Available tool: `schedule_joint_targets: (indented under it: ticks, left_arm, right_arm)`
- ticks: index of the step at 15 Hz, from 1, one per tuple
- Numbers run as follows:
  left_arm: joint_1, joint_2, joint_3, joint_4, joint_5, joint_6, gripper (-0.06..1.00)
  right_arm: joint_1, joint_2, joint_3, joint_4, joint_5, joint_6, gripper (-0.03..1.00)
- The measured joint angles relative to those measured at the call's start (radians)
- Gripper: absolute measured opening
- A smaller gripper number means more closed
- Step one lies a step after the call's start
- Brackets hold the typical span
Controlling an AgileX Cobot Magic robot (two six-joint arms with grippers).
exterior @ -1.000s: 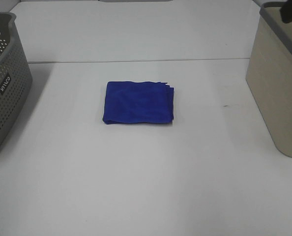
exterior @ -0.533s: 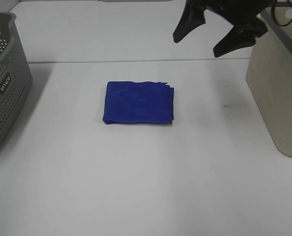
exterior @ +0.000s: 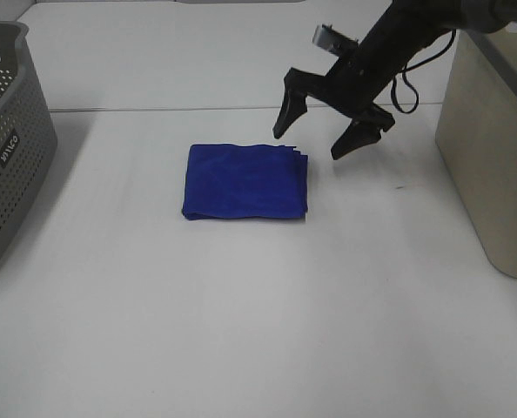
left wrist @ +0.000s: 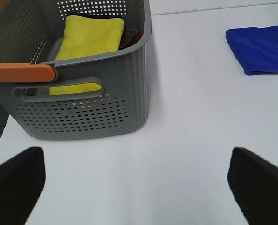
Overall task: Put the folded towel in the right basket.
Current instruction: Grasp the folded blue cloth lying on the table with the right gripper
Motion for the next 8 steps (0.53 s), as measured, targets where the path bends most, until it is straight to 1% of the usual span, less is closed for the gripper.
schedule_joint_targets:
  ticks: [1,3,8]
  left_arm:
    - [0.0,0.0,0.0,0.0,0.0,0.0,0.99]
    - [0.0,0.0,0.0,0.0,0.0,0.0,0.99]
    - [0.0,0.0,0.0,0.001,0.0,0.0,0.99]
  right_arm:
    - [0.0,0.038,-0.014,-0.029,0.009,0.017,0.95]
    - [-0.001,0.073,-0.017,-0.046,0.014,0.03,0.95]
    - [-0.001,0.101,-0.034,-0.011,-0.025,0.032,0.94]
